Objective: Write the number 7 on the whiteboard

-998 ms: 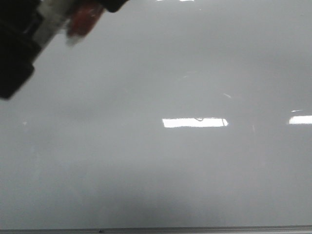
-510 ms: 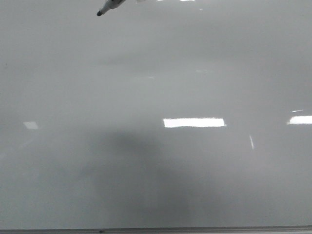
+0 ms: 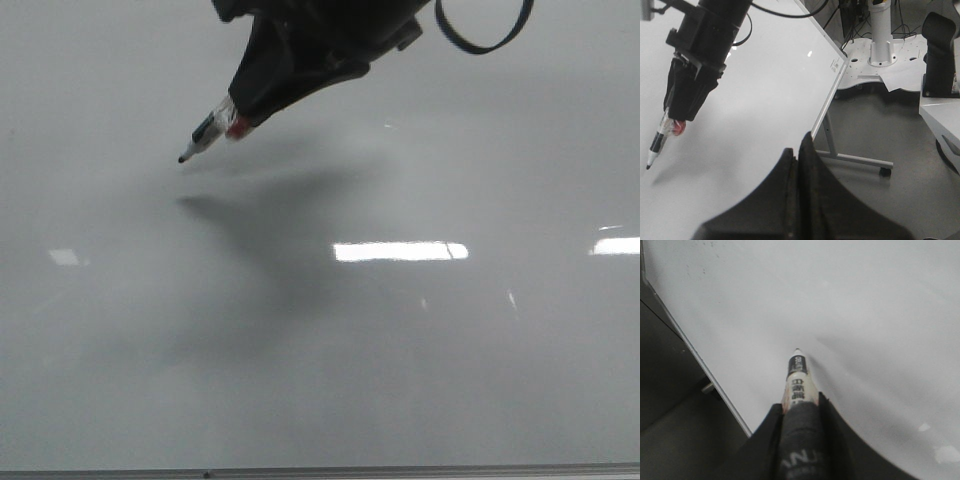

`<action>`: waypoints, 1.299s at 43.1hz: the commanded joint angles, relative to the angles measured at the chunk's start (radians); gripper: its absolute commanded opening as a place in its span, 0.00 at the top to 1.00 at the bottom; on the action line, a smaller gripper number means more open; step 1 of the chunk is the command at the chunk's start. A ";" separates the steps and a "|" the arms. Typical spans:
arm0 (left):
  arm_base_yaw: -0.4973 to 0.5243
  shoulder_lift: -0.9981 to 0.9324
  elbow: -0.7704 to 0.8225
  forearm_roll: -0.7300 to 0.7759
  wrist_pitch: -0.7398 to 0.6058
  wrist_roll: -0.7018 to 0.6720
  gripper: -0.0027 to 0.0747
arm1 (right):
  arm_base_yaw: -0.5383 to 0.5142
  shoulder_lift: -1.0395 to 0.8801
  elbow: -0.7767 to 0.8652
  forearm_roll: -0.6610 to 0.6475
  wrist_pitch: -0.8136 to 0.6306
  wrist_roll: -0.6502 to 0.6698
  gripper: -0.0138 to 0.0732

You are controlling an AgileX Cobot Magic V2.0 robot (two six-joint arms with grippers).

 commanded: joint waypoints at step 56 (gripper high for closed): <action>-0.007 0.008 -0.025 -0.018 -0.076 -0.013 0.99 | -0.005 -0.056 0.210 0.041 0.070 -0.118 0.92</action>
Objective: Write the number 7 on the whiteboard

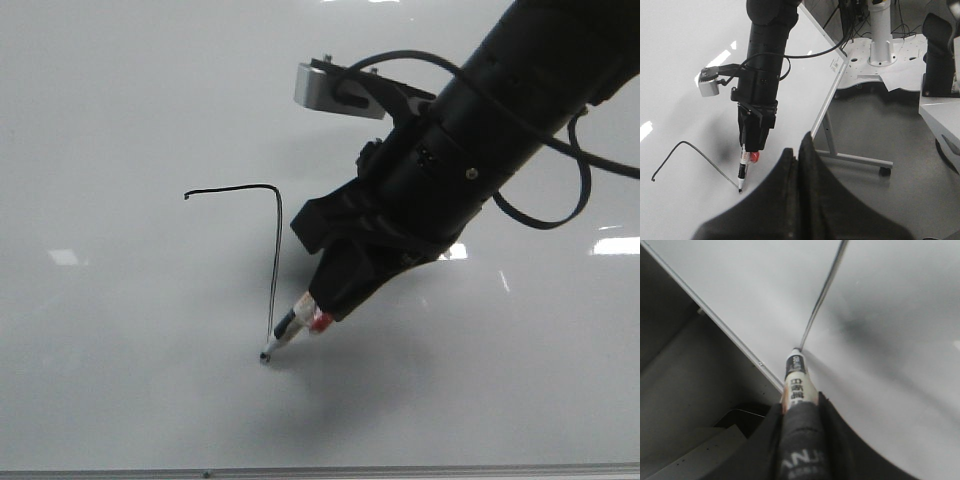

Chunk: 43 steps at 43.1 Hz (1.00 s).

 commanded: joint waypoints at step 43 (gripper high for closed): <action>-0.007 0.531 -0.129 0.006 -0.066 -0.004 0.53 | 0.323 -0.394 -0.106 -0.050 0.328 -0.194 0.92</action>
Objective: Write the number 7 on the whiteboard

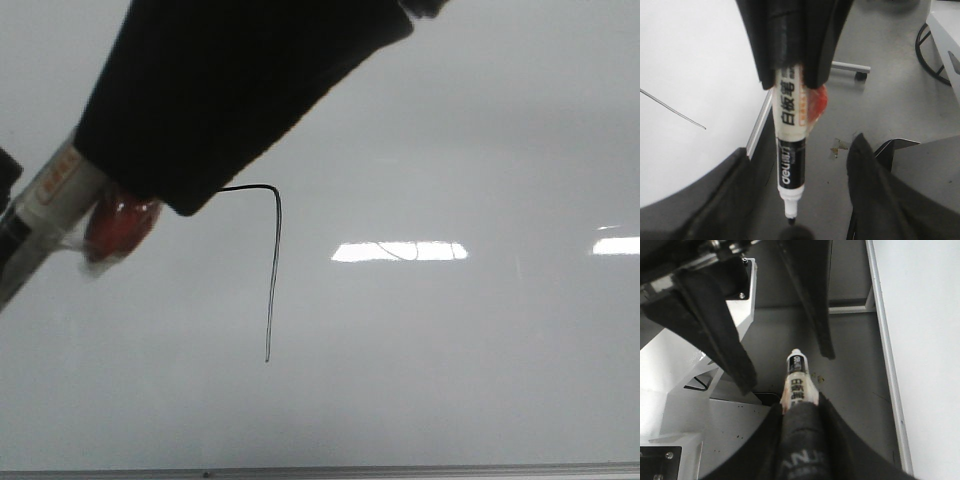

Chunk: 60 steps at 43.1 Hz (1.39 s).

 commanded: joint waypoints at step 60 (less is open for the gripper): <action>0.823 0.047 -0.033 0.211 -0.170 -0.326 0.99 | -0.562 -0.689 0.381 0.012 -0.268 0.257 0.42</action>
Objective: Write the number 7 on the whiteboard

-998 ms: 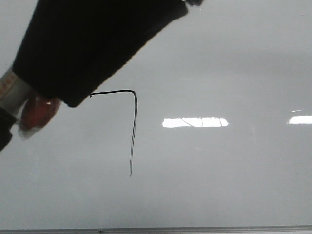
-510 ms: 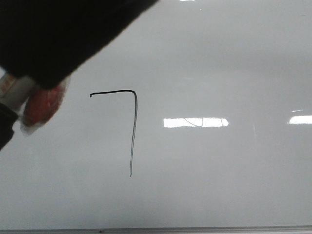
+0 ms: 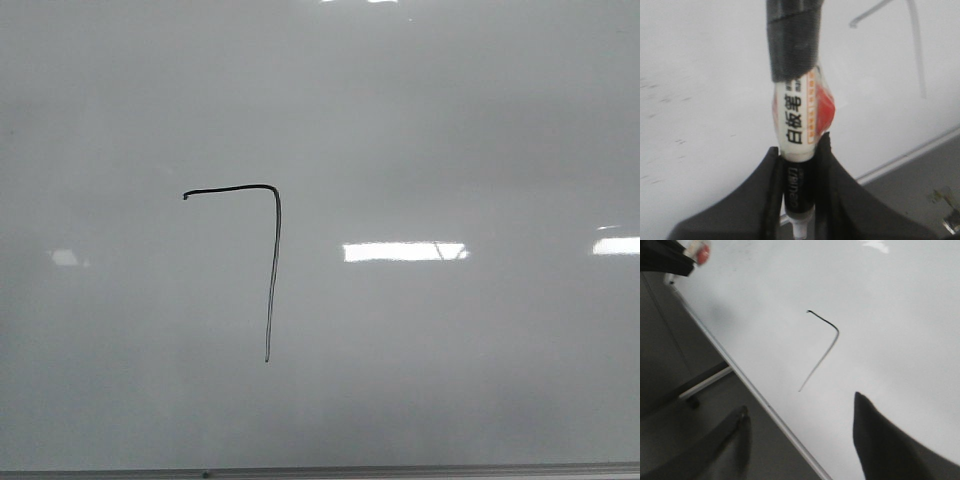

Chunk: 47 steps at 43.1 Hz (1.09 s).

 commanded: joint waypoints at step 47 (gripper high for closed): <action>0.363 0.583 -0.033 -0.076 -0.593 -0.019 0.97 | -0.160 -0.397 0.314 0.052 -0.282 0.144 0.92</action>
